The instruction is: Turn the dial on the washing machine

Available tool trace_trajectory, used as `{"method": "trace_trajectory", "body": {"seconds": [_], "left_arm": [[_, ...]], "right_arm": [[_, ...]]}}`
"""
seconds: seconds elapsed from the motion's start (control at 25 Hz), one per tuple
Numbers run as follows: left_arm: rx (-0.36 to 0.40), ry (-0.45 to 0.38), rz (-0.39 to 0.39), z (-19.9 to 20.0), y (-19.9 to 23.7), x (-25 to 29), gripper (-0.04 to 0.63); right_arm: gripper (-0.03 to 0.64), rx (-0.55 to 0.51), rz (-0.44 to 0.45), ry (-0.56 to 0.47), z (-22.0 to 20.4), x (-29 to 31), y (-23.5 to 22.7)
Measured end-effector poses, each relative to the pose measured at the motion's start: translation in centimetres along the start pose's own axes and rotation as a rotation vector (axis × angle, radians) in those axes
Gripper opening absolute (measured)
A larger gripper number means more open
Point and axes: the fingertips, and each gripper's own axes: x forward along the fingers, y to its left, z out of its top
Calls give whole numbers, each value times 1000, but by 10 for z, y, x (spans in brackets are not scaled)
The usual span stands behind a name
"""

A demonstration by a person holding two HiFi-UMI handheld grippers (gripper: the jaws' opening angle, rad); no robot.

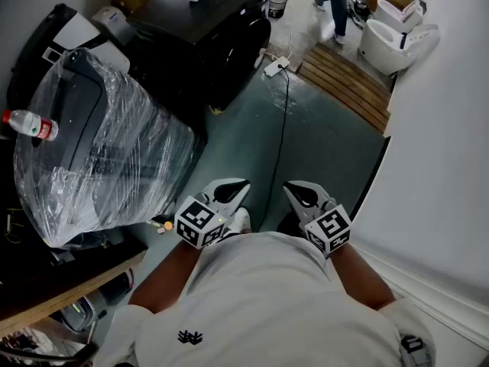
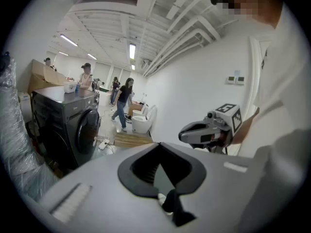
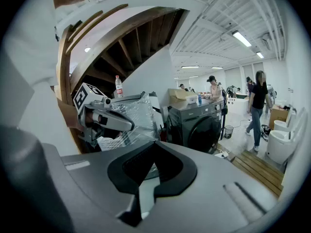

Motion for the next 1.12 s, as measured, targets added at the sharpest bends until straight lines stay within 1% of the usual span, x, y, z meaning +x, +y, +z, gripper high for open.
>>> {"method": "trace_trajectory", "body": {"seconds": [0.08,0.2,0.36,0.52,0.68,0.88,1.0,1.12], "left_arm": [[-3,9,-8,-7,7,-5,55],[-12,11,-9,-9,16,-8,55],[-27,-10,7,6,23,6,55],[-17,-21,30,31,29,33,55],[-4,-32,70,58,38,66,55],[-17,-78,129,92,58,103,57],[-23,-87,136,106,79,117,57],[-22,-91,138,119,116,126,57]], "right_arm": [[1,-5,5,22,-9,6,6],[1,-15,17,29,-7,14,6],[2,-10,25,25,1,22,-16],[1,-19,46,7,14,30,-49],[2,-46,74,-18,26,32,-89],[5,-63,79,-29,34,45,-148],[18,-69,69,-27,44,64,-177],[20,-83,62,-30,60,94,-204]]}}
